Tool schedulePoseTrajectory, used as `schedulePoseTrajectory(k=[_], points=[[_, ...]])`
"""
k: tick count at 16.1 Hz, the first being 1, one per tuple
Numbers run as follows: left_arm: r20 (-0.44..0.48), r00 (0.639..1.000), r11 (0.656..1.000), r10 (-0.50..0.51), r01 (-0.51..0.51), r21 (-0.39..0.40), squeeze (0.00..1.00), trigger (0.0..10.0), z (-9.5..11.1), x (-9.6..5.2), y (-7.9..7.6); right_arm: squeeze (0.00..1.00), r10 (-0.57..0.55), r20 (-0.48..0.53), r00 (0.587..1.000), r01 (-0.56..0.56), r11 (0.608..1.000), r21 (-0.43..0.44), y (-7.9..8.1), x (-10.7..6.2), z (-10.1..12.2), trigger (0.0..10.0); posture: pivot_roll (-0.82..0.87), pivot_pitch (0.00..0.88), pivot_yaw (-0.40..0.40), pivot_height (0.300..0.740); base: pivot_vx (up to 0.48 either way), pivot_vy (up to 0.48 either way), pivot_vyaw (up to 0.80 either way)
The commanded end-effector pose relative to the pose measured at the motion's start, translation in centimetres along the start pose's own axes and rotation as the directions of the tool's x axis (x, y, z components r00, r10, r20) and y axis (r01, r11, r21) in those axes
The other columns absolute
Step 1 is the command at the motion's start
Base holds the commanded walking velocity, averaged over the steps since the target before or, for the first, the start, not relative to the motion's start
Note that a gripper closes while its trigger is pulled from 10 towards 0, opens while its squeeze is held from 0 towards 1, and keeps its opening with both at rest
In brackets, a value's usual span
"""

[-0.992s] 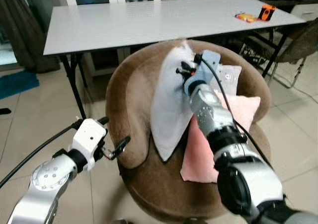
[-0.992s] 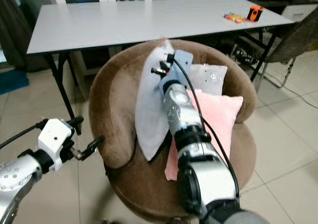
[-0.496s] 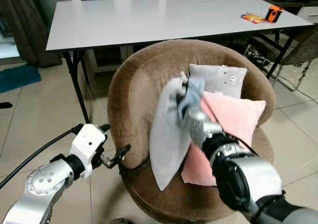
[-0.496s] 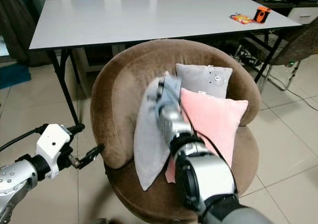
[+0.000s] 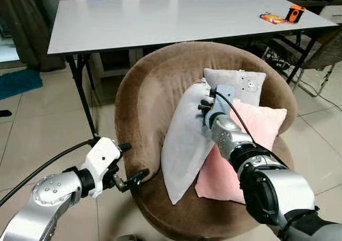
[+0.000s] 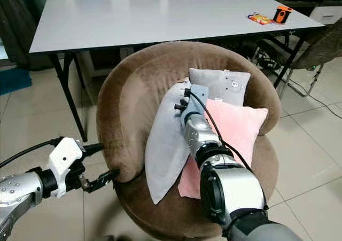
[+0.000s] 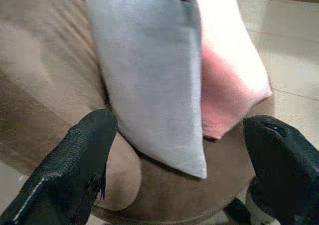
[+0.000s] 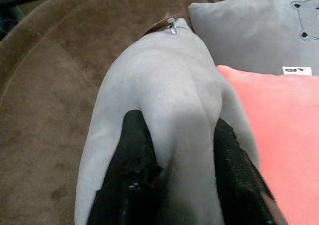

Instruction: Move the pillow to the sofa from floor

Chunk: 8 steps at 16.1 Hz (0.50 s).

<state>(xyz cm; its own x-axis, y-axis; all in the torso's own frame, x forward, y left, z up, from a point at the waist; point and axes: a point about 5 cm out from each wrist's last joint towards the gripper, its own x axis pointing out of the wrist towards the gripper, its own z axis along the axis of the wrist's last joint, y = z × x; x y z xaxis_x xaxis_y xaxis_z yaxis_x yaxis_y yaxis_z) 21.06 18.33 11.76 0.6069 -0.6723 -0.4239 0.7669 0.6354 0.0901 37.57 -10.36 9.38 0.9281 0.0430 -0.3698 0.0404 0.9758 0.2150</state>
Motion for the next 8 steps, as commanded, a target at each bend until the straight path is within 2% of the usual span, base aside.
schedulePoseTrajectory(k=[1,3,4,6,7,8], points=[[-0.010,0.999,0.999,-0.036,0.036,0.001,0.00,10.0,0.1,0.0,0.2,1.00,-0.003,0.054,0.999,0.000,0.999,0.044,-1.0,0.1,1.3,10.0,-0.01,0.000,-0.016,0.740,0.000,0.000,0.00],[-0.008,0.998,0.998,-0.060,0.060,0.003,0.00,10.0,0.2,0.1,0.6,1.00,0.020,0.121,0.992,-0.031,0.996,0.083,-1.8,0.0,2.8,10.0,-0.03,0.000,-0.004,0.740,0.000,0.000,0.00],[0.012,0.999,0.999,-0.049,0.049,0.005,0.00,10.0,0.4,0.3,1.2,1.00,0.039,0.234,0.971,-0.056,0.996,0.065,-2.4,-0.5,4.9,10.0,-0.06,0.000,0.014,0.740,0.000,0.000,0.00],[0.057,0.998,1.000,-0.017,0.017,-0.006,0.00,10.0,0.8,0.4,1.6,1.00,0.034,0.331,0.943,-0.047,0.998,0.031,-2.6,-1.5,6.6,10.0,-0.08,0.000,0.033,0.740,0.000,0.000,0.00],[0.106,0.992,0.998,0.062,-0.060,-0.024,0.00,10.0,1.3,0.5,2.1,0.00,0.070,0.377,0.924,-0.075,0.997,-0.001,-2.9,-2.9,7.1,10.0,-0.10,0.000,0.045,0.740,0.000,0.000,0.00],[0.159,0.970,0.983,0.184,-0.178,-0.051,0.00,10.0,1.7,0.5,2.6,0.00,0.109,0.413,0.904,-0.106,0.994,-0.032,-3.1,-4.8,7.1,10.0,-0.12,0.000,0.055,0.740,0.000,0.000,0.00]])
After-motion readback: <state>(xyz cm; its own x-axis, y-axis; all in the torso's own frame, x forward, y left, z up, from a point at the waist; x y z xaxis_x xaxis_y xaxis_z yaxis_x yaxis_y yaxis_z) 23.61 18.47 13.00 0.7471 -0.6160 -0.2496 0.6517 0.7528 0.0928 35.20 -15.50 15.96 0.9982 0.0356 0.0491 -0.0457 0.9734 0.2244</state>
